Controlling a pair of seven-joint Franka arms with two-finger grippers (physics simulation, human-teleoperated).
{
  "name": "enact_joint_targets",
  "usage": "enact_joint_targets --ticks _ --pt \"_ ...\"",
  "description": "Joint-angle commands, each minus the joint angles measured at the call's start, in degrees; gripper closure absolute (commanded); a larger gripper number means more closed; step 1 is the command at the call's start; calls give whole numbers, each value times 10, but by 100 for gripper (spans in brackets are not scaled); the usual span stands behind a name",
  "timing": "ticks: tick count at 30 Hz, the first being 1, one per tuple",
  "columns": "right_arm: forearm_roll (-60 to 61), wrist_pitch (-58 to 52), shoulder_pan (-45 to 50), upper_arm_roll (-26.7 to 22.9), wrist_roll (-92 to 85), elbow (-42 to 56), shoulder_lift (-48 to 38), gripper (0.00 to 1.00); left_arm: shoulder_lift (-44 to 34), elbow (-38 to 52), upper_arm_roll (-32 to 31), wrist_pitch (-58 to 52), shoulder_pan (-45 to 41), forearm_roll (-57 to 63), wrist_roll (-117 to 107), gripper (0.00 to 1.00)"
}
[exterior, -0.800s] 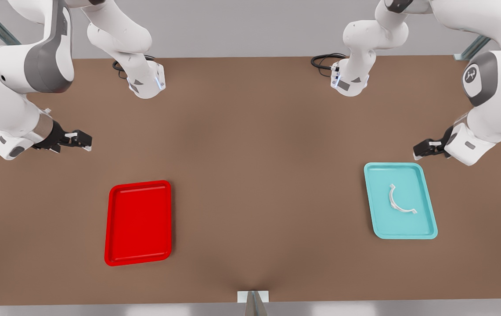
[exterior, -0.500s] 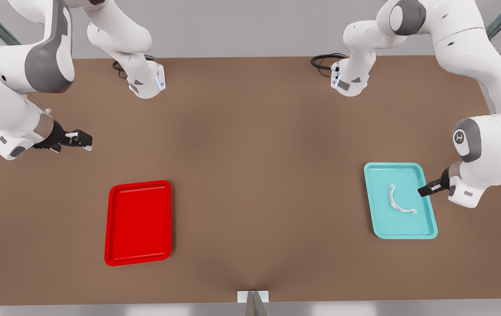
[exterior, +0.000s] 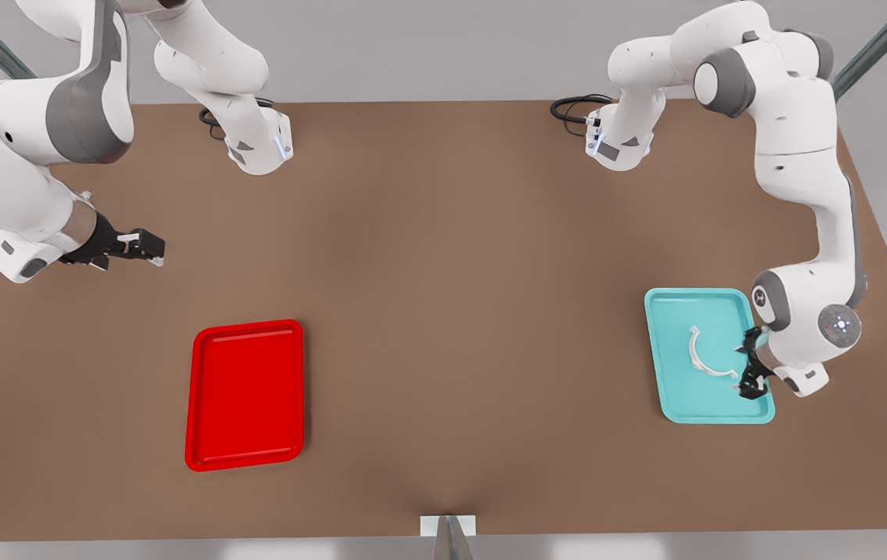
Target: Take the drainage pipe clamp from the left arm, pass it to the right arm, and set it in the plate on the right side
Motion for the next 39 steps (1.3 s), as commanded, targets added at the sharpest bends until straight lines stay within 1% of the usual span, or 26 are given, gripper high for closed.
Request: enact_joint_targets --ticks 1,10,12,13,14,15,16,28,31,33,36,38,39 --pt "0 0 -2 0 -42 0 0 0 10 -4 0 30 0 3 -381 0" --pt "1 0 -3 0 -43 0 0 0 41 -8 -2 32 7 3 -356 0" --pt "1 0 -3 0 -43 0 -1 0 44 -8 -2 33 7 2 -356 7" --pt "1 0 -3 0 -43 0 0 0 45 -8 -2 33 7 2 -356 15" --pt "1 0 -3 0 -43 0 0 0 49 -8 -2 34 7 3 -355 31" --pt "1 0 -3 0 -43 0 0 0 49 -7 -2 35 7 3 -355 39" --pt "1 0 -3 0 -43 0 0 0 52 -7 -2 38 7 3 -355 40" --pt "1 0 -3 0 -43 0 -1 0 61 -2 -2 39 8 6 -348 42" --pt "1 0 -3 0 -43 -1 -1 0 62 -1 -2 39 12 6 -341 55" --pt "1 0 -3 0 -42 -1 -1 0 63 -1 -2 45 12 6 -341 61" --pt "1 0 -3 0 -42 0 -1 0 63 -1 -2 45 12 6 -340 65" --pt "1 -1 -3 0 -42 0 -1 0 64 -1 -2 46 12 6 -337 65" --pt "1 -1 -3 0 -40 -1 -1 0 65 -1 -2 46 12 6 -337 70"
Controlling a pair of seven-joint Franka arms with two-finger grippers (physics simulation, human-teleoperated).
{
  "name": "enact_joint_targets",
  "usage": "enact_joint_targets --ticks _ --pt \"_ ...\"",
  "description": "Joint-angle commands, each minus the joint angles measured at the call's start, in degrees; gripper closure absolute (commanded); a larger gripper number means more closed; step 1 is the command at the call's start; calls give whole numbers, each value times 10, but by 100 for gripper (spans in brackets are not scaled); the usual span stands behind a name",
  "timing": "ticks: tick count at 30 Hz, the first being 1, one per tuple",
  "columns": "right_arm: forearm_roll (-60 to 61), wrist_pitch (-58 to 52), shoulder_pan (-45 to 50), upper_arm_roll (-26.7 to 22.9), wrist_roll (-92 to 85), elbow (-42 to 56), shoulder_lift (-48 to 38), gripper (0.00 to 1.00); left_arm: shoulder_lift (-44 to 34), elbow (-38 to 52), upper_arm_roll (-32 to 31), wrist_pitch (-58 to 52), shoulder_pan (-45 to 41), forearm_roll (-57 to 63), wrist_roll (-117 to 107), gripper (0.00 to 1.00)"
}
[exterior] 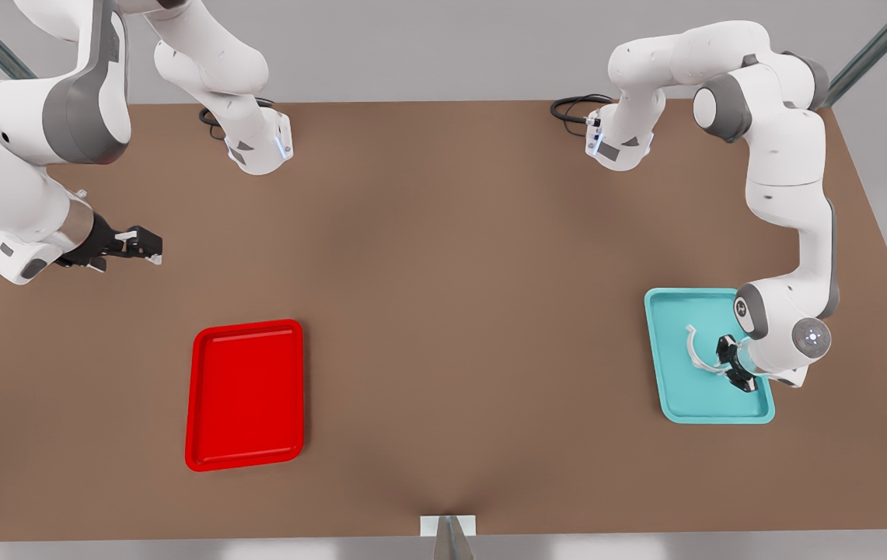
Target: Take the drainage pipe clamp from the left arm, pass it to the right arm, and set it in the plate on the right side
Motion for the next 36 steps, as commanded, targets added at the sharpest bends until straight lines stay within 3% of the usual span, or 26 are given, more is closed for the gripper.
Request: enact_joint_targets --ticks 1,5,16,18,20,24,26,29,36 --pt "0 -1 1 1 0 0 0 0 0 0 0 2 0 0 -29 74" --pt "0 0 1 1 2 -2 0 0 0 0 0 2 0 0 -28 79" --pt "0 -1 0 1 -5 -1 0 0 -5 11 -3 -3 -1 -2 9 79" --pt "-1 0 2 1 -16 1 -1 0 -24 45 -25 -72 -2 -3 38 79" --pt "-1 0 1 1 -8 0 0 0 -30 132 -33 -214 -20 -34 32 79" --pt "-2 0 16 2 10 9 10 0 -69 182 -35 -320 -177 -98 -257 79" --pt "0 -1 28 15 18 25 22 0 -60 209 -40 -311 -228 -135 -366 79" --pt "0 0 30 15 44 23 29 0 -40 216 -40 -183 -309 -228 -539 79" --pt "3 10 26 14 46 25 54 0 -18 247 -64 9 -433 -227 -775 79"
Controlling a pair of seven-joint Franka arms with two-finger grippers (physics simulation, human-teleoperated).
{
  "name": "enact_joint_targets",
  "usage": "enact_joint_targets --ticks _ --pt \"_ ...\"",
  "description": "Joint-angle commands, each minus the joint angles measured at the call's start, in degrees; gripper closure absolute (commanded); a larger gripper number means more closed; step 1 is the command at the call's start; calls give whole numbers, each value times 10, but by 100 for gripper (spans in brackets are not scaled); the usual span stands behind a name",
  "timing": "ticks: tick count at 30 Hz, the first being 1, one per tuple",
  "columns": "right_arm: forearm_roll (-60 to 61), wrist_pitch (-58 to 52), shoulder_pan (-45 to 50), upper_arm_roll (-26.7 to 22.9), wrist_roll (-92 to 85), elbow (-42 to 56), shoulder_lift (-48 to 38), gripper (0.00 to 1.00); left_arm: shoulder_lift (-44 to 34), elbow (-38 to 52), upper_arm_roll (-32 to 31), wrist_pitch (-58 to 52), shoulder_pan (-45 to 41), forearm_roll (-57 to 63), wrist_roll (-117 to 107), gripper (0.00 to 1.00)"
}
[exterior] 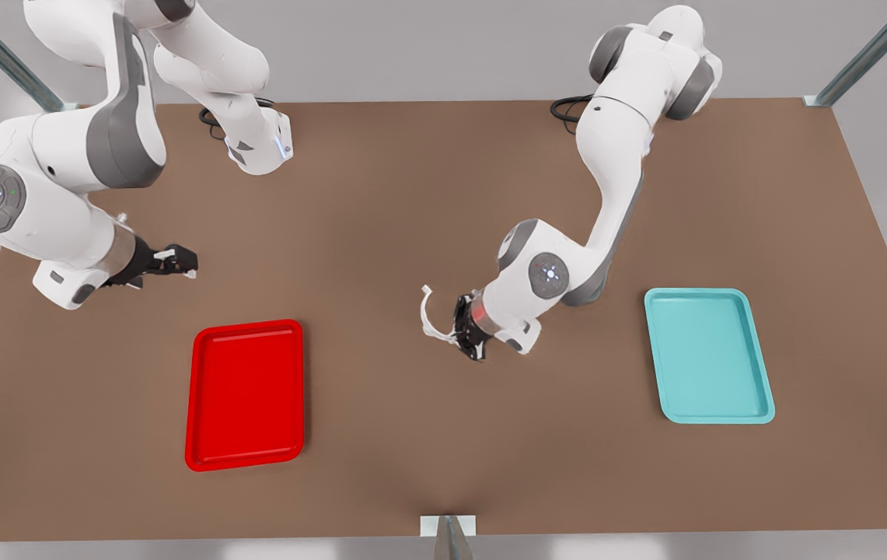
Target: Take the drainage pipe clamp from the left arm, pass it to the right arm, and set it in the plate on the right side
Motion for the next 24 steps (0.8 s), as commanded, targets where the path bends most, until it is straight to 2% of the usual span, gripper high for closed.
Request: enact_joint_targets --ticks 1,4,6,9,15,24 --pt "3 4 -3 -2 29 0 3 0 7 8 1 131 -23 -7 -494 79" --pt "32 12 5 9 28 20 32 0 18 12 3 180 -37 -5 -548 79" --pt "32 25 13 37 30 29 55 0 26 12 10 191 -39 -5 -556 79" --pt "33 71 62 37 88 32 83 0 36 12 34 204 -59 -5 -590 79" --pt "42 169 92 59 153 51 158 0 34 12 31 190 -66 -8 -614 79" --pt "49 223 183 59 312 22 182 0 30 12 20 139 -64 -9 -605 79"
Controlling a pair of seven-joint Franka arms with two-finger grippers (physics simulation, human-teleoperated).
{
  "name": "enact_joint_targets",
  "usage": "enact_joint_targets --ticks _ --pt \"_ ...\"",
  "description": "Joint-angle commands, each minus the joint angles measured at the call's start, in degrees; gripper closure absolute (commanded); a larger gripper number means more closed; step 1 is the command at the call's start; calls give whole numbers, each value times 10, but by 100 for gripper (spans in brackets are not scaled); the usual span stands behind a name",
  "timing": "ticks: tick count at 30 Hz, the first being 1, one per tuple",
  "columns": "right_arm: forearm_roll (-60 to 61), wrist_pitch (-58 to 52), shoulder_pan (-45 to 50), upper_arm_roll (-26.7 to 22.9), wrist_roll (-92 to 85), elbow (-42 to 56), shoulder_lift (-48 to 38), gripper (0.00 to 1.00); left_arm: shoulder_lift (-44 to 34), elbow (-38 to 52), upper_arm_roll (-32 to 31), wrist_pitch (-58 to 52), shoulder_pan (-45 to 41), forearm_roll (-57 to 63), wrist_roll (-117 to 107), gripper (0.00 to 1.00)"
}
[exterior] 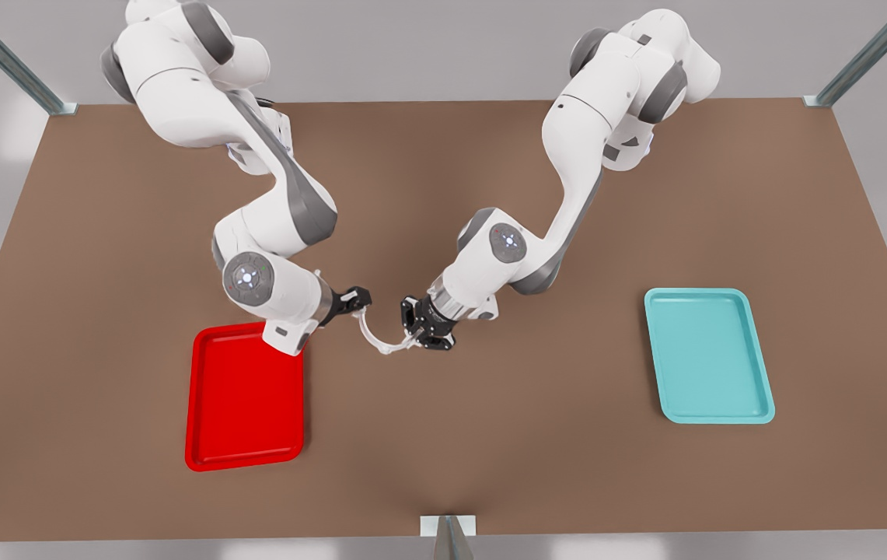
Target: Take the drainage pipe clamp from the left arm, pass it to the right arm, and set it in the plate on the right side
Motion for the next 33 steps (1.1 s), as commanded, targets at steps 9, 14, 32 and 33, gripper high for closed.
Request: enact_joint_targets --ticks 9,14,32,33 --pt "-3 62 13 -1 208 -16 27 0 0 0 0 -18 1 1 -213 79" --pt "-18 87 26 -1 206 -16 30 7 -1 0 -1 -18 1 1 -213 79" --pt "-43 84 21 -2 194 -14 26 79 -83 0 -2 -115 1 5 -178 0" --pt "-43 83 16 -2 183 -15 26 79 -105 0 0 -151 4 5 -166 0"
